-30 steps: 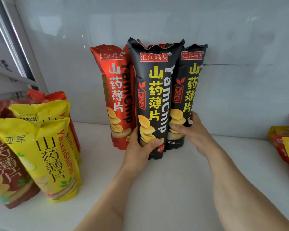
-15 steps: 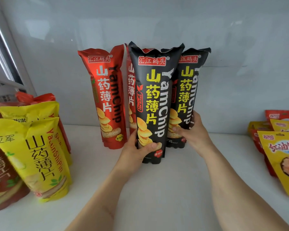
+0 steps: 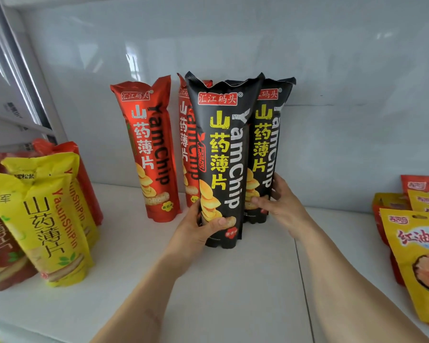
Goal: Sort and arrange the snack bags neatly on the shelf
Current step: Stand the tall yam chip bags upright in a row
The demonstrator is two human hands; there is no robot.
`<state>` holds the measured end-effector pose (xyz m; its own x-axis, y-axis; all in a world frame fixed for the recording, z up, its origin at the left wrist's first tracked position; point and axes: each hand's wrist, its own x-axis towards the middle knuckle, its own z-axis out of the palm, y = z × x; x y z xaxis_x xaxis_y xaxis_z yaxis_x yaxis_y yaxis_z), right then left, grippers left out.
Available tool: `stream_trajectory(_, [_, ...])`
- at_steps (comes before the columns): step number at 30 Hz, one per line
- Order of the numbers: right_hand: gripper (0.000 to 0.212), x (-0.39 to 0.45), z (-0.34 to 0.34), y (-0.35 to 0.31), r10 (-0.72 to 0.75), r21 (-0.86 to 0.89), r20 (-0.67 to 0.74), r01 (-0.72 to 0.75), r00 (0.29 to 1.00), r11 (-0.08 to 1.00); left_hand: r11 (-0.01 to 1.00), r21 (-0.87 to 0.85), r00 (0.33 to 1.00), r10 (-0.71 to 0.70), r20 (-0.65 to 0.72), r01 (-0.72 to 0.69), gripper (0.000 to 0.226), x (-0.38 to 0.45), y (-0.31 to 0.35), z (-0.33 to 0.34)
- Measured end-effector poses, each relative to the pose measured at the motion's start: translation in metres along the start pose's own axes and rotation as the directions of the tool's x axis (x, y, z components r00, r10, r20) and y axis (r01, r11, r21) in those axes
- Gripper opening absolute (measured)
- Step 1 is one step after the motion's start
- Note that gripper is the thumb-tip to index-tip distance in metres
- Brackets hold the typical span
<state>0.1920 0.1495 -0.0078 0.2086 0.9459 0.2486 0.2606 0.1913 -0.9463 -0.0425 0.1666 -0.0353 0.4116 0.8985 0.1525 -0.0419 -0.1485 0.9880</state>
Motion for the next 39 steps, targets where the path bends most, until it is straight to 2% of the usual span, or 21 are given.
stream_trajectory(4, [0.098, -0.01, -0.002, 0.001, -0.006, 0.049, 0.062, 0.003, 0.998, 0.999, 1.0, 0.021, 1.0, -0.005, -0.008, 0.005, 0.078, 0.002, 0.0, 0.005])
stream_trajectory(8, [0.113, -0.015, -0.007, -0.011, -0.113, 0.112, 0.091, 0.103, 0.989, 0.988, 1.0, 0.03, 1.0, -0.011, 0.008, 0.011, 0.083, 0.008, 0.001, 0.018])
stream_trajectory(11, [0.12, -0.017, -0.009, -0.023, -0.143, 0.134, 0.122, 0.126, 0.982, 0.983, 0.999, 0.034, 0.999, -0.026, 0.037, 0.025, 0.09, 0.012, 0.001, 0.026])
stream_trajectory(16, [0.095, -0.021, -0.008, -0.032, -0.142, 0.117, 0.139, 0.126, 0.98, 0.985, 0.996, 0.084, 0.994, -0.044, 0.095, 0.036, 0.09, 0.023, 0.004, 0.031])
stream_trajectory(22, [0.095, -0.013, -0.008, -0.02, -0.093, 0.073, 0.077, 0.087, 0.993, 0.994, 0.991, 0.13, 0.989, -0.062, 0.133, 0.044, 0.085, 0.029, 0.001, 0.042])
stream_trajectory(25, [0.092, -0.009, -0.011, -0.015, -0.072, 0.07, 0.093, 0.065, 0.993, 0.995, 0.992, 0.12, 0.99, -0.061, 0.123, 0.046, 0.086, 0.034, 0.0, 0.048])
stream_trajectory(27, [0.1, -0.008, -0.012, -0.014, -0.063, 0.065, 0.103, 0.057, 0.993, 0.996, 0.992, 0.114, 0.992, -0.058, 0.114, 0.045, 0.08, 0.035, -0.001, 0.051])
stream_trajectory(29, [0.12, -0.008, -0.013, -0.014, -0.052, 0.05, 0.099, 0.047, 0.994, 0.998, 0.993, 0.116, 0.993, -0.046, 0.112, 0.033, 0.083, 0.034, -0.001, 0.053])
stream_trajectory(32, [0.128, -0.006, -0.015, -0.012, -0.034, 0.041, 0.08, 0.03, 0.996, 0.999, 0.989, 0.144, 0.993, -0.044, 0.114, 0.027, 0.09, 0.035, -0.001, 0.054])
stream_trajectory(39, [0.125, -0.01, -0.015, -0.015, 0.006, 0.003, 0.042, -0.006, 0.999, 1.0, 0.978, 0.19, 0.99, -0.101, 0.094, 0.082, 0.064, 0.032, 0.006, 0.055])
